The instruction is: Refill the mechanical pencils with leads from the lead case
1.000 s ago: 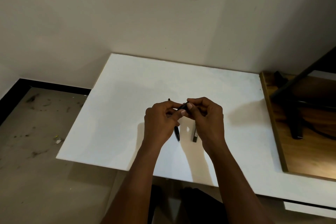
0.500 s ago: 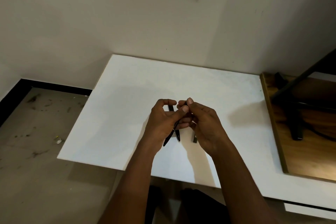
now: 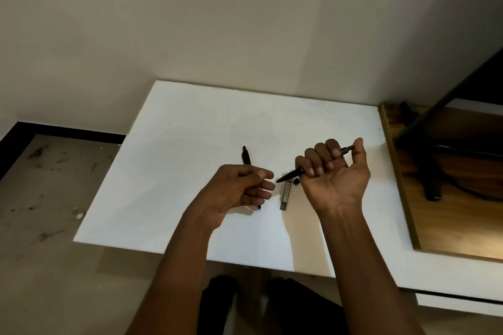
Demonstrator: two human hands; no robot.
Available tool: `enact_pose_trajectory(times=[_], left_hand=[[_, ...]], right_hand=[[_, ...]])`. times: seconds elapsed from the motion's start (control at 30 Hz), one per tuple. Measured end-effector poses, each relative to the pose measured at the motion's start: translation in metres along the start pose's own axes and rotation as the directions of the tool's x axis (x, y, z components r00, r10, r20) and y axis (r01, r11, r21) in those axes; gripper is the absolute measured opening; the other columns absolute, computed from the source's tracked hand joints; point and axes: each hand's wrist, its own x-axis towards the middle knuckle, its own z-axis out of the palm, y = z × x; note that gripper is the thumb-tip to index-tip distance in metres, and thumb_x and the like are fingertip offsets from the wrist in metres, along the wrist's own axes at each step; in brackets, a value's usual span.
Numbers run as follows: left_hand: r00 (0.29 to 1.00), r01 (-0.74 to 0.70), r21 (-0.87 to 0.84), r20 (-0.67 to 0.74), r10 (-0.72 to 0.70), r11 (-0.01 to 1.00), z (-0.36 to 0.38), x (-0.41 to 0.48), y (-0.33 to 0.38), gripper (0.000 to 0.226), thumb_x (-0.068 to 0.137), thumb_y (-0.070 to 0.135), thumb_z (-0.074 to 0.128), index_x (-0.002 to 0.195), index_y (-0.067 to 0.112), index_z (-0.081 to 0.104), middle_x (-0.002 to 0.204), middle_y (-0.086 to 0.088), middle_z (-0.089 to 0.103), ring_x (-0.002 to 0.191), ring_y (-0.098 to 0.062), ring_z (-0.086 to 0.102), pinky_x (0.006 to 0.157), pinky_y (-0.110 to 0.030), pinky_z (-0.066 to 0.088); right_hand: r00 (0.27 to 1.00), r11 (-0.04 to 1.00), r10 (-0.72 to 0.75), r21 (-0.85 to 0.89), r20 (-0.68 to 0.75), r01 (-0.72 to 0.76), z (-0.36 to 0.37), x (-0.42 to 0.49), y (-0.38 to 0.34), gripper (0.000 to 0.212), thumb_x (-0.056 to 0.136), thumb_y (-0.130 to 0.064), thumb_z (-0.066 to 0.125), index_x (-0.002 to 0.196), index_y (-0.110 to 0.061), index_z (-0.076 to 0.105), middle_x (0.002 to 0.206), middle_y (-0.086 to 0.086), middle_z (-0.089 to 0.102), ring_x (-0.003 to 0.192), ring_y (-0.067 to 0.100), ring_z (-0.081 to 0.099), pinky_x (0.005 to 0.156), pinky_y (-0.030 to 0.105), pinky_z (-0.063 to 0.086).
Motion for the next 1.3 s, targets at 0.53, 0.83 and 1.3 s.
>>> enact_pose_trajectory(times=[0.53, 0.83, 1.3], left_hand=[[0.989, 0.023, -0.001, 0.147, -0.022, 1.000, 0.0005, -0.0040, 0.0017, 0.016, 0.086, 0.016, 0.074, 0.101, 0.014, 0.080, 0.104, -0.010, 0.079, 0.083, -0.015, 0.076, 0.071, -0.022, 0.059], [0.985, 0.002, -0.006, 0.171, -0.001, 1.000, 0.0009, -0.0048, 0.0020, 0.022, 0.081, 0.020, 0.078, 0.103, 0.013, 0.080, 0.104, -0.010, 0.078, 0.083, -0.014, 0.075, 0.072, -0.022, 0.059], [0.986, -0.015, -0.027, 0.166, 0.019, 1.000, 0.0008, -0.0050, 0.0018, 0.031, 0.075, 0.027, 0.080, 0.103, 0.013, 0.080, 0.103, -0.011, 0.079, 0.081, -0.015, 0.075, 0.072, -0.023, 0.059]], right_hand=[[0.998, 0.983, -0.056, 0.171, -0.034, 0.061, -0.0002, -0.0015, -0.0024, 0.048, 0.093, -0.041, 0.036, 0.052, -0.017, 0.030, 0.042, -0.003, 0.022, 0.042, 0.013, 0.011, 0.039, 0.024, 0.019], [0.997, 0.982, -0.080, 0.172, -0.011, 0.081, 0.0014, -0.0013, -0.0029, 0.037, 0.081, -0.031, 0.040, 0.048, -0.017, 0.031, 0.040, -0.003, 0.023, 0.043, 0.013, 0.008, 0.038, 0.023, 0.018], [0.997, 0.982, -0.073, 0.175, -0.014, 0.074, 0.0015, -0.0011, -0.0022, 0.044, 0.088, -0.037, 0.038, 0.049, -0.017, 0.032, 0.040, -0.003, 0.023, 0.042, 0.013, 0.009, 0.038, 0.023, 0.018]])
